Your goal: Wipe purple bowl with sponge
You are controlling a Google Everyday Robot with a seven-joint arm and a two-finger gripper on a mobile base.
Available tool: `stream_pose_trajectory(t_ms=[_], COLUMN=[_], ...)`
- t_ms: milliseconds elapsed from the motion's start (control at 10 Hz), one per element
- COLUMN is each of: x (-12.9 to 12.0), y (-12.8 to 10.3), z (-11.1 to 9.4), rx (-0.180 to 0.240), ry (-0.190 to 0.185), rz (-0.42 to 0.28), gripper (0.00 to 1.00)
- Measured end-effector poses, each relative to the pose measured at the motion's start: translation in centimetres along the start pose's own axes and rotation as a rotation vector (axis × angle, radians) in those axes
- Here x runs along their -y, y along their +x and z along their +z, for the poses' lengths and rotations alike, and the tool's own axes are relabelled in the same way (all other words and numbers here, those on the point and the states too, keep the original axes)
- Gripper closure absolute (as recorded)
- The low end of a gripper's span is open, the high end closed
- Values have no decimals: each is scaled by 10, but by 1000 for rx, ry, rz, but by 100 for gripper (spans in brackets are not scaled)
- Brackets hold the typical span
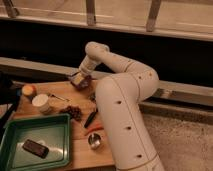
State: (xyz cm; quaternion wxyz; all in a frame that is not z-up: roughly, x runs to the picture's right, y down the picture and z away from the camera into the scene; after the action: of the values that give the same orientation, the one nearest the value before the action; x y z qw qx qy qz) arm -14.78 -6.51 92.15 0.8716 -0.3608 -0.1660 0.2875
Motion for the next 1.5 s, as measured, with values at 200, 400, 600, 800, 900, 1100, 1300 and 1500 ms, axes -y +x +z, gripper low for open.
stream_pose_trajectory(t_ms=[200,400,600,800,900,1100,1300,1500], x=[5,18,28,38,43,51,50,42], y=[3,9,12,18,17,8,-9,-17], z=[2,1,-1,-5,-6,-5,2,4], rx=[-39,-61,-78,-65,-37,46,152,204], ry=[2,20,41,57,62,67,59,39], rz=[-7,4,19,51,67,92,89,79], gripper=[86,86,86,86,86,86,86,86])
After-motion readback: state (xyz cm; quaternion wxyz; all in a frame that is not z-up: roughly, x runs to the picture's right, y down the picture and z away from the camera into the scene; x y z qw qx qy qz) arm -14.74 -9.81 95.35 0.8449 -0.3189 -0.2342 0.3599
